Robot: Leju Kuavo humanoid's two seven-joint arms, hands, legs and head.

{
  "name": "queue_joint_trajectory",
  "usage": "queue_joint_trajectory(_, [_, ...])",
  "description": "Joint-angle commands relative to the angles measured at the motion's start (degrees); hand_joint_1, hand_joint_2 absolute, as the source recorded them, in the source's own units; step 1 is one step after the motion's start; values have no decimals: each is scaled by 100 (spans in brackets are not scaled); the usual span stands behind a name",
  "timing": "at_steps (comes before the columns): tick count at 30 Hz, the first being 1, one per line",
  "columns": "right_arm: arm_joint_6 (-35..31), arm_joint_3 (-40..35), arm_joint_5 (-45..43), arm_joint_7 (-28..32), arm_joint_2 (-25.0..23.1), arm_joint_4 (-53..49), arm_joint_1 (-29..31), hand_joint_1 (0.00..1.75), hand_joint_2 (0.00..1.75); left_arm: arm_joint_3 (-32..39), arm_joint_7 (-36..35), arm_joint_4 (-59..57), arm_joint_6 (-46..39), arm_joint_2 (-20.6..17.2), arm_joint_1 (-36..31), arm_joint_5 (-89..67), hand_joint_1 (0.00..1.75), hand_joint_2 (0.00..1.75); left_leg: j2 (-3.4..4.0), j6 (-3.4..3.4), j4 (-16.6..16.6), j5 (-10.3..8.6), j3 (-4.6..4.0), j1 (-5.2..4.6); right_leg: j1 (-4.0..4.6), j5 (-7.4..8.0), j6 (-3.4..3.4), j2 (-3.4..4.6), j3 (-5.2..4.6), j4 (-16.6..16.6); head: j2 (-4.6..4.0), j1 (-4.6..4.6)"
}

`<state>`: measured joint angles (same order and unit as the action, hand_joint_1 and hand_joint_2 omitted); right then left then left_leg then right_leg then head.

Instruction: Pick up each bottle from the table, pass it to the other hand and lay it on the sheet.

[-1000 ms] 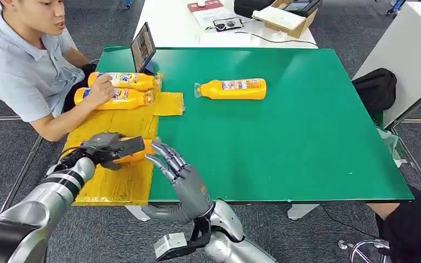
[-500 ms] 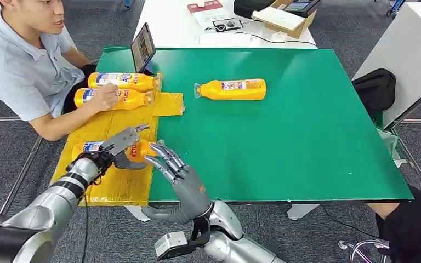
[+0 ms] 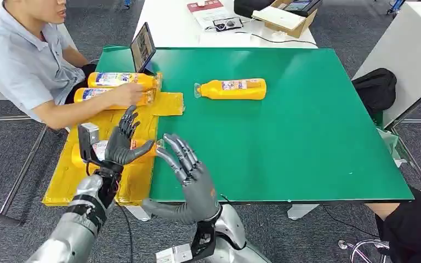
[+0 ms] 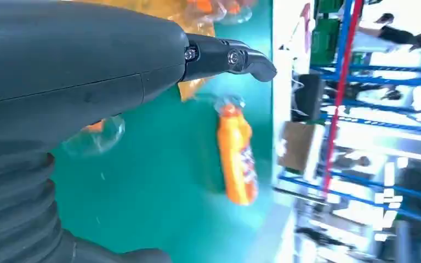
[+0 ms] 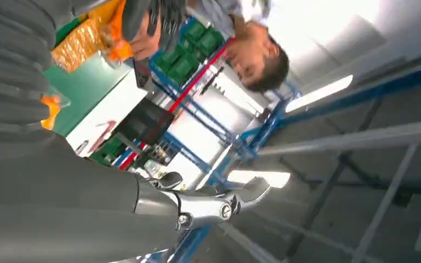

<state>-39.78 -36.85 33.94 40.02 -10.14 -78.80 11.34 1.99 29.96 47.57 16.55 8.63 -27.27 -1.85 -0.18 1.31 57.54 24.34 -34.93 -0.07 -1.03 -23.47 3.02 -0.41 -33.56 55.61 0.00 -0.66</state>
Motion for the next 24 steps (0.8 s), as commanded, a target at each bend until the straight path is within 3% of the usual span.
queue_joint_trajectory(1, [-22, 440, -136, -2, 68, -517, -281, 0, 175, 14, -181, 1357, 46, 204, 689, 448, 0, 175, -3, -7, 3, 7, 8, 7, 7, -7, -11, -2, 10, 2, 0, 4])
queue_joint_trajectory(4, [-22, 617, -788, -2, 220, -695, -519, 0, 175, -308, -263, 2318, -296, 187, 1359, 1116, 0, 175, 3, -10, 0, 13, 24, 10, 11, -10, -16, 5, 25, -3, 0, 2])
queue_joint_trajectory(7, [-22, 1386, -281, -2, 347, -566, -828, 0, 175, -433, -252, 3430, -1107, 148, 2138, 1332, 0, 175, 6, -5, -7, 13, 25, 7, 8, -8, -9, 9, 25, -12, 0, 2])
queue_joint_trajectory(10, [189, 1981, -144, -93, 573, 271, -699, 0, 175, -404, 65, 4142, -1987, 85, 2609, 829, 0, 175, 5, -2, -7, 9, 16, 8, 8, -3, -6, 6, 18, -15, 0, 4])
queue_joint_trajectory(16, [258, 2042, -91, -54, 520, 384, -663, 0, 175, -392, 69, 4097, -2083, 79, 2574, 800, 0, 175, -18, -2, 0, 14, 6, 7, 8, -11, -11, -14, 15, -8, 0, 4])
queue_joint_trajectory(18, [382, 2285, 450, -744, 753, 735, -529, 0, 175, -368, 237, 4273, -2841, 103, 2721, 211, 0, 175, 1, -5, -4, 18, 19, 7, 8, -10, -15, 2, 22, -11, 0, 2])
queue_joint_trajectory(24, [969, 2763, 1196, -1207, 1100, 1839, 66, 0, 175, -538, 105, 4377, -3835, 133, 2859, -757, 0, 175, -9, 3, -4, 12, 11, 5, 6, -4, -6, -9, 20, -15, 0, 2])
